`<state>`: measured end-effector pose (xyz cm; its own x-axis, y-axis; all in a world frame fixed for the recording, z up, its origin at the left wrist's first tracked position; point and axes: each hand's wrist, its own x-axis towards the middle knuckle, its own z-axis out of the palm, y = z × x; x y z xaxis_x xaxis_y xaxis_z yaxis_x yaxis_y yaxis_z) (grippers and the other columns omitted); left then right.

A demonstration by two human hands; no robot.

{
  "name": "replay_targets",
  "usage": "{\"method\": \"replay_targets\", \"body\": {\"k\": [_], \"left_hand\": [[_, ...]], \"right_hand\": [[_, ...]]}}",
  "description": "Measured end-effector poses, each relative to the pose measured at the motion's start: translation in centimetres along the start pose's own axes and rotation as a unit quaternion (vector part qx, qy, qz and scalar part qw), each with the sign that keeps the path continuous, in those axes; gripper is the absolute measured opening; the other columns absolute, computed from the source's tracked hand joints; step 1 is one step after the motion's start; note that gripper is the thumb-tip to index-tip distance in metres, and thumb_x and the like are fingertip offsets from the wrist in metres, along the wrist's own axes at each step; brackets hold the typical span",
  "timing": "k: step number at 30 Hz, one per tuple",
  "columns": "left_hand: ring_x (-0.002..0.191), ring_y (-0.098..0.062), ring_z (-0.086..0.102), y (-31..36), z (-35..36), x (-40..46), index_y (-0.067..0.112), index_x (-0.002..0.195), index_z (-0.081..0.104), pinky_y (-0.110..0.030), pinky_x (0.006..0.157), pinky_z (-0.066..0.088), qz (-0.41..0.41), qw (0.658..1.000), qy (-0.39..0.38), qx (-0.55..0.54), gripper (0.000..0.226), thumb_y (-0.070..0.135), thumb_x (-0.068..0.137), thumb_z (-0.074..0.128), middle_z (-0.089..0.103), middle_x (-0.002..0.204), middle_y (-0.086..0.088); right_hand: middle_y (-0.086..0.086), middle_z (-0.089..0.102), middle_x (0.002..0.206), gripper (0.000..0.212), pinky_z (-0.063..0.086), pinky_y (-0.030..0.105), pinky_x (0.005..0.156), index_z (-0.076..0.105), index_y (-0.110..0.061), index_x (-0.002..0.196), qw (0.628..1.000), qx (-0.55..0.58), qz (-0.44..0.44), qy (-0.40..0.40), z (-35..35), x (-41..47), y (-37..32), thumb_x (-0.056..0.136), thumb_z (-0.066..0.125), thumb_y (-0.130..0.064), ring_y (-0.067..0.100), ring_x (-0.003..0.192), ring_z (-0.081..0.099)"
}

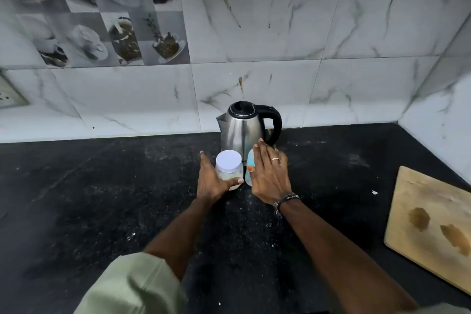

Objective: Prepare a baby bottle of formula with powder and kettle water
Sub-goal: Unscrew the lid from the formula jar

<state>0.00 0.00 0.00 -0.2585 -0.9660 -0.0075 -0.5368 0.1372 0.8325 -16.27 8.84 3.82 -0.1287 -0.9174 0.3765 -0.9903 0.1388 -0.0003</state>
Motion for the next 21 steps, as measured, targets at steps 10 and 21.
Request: {"method": "replay_targets", "body": {"k": [10,21], "left_hand": [[0.131,-0.031,0.055,-1.1,2.6,0.9,0.009,0.146,0.044,-0.030,0.097,0.043,-0.014,0.997,0.042,-0.066,0.113,0.032,0.054,0.104,0.059,0.143,-0.010],[0.116,-0.011,0.064,-1.1,0.2,-4.3,0.027,0.134,0.055,-0.035,0.098,0.056,0.065,0.987,0.062,-0.136,0.095,0.048,0.050,0.094,0.065,0.129,0.008]], "right_hand": [[0.015,0.061,0.132,0.049,0.039,0.049,0.097,0.062,-0.004,0.124,0.988,0.068,0.030,0.134,-0.7,0.2,1.1,0.096,0.035,-0.033,0.032,0.115,0.057],[0.006,0.065,0.125,0.034,0.043,0.047,0.095,0.067,-0.010,0.110,0.941,0.253,0.063,0.215,-1.8,-0.8,-1.6,0.098,0.040,-0.025,0.027,0.111,0.058]]}}
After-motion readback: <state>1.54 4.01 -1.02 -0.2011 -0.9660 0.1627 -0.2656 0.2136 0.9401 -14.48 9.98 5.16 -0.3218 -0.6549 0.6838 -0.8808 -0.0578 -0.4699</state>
